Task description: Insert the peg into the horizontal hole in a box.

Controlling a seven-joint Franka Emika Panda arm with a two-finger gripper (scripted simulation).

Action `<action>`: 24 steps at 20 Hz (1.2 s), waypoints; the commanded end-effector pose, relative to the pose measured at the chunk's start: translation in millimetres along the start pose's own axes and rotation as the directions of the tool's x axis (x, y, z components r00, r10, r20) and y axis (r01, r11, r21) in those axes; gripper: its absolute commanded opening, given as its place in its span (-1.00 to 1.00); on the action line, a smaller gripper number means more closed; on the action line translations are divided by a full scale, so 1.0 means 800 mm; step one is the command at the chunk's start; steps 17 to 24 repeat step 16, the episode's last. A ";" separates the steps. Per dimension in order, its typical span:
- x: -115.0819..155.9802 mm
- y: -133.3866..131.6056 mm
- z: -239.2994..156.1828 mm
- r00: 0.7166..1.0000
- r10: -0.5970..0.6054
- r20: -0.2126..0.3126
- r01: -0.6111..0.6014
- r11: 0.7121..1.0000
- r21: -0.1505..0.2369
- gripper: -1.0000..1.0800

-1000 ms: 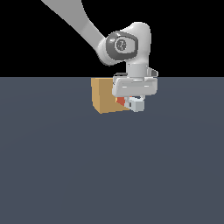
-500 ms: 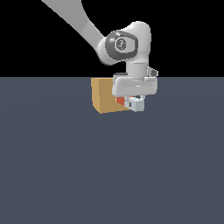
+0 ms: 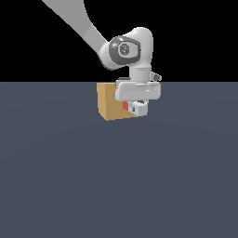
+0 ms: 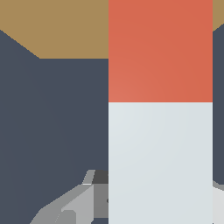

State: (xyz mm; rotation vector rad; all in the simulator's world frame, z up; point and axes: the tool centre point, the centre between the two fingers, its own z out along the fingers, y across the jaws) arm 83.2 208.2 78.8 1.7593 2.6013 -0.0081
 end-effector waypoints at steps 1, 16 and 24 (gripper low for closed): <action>0.035 0.002 -0.004 1.000 -0.006 -0.002 0.006 1.000 -0.005 -1.00; 0.081 0.004 -0.005 1.000 -0.006 -0.002 0.006 1.000 -0.007 -1.00; 0.081 0.004 -0.005 1.000 -0.006 -0.002 0.006 1.000 -0.007 -1.00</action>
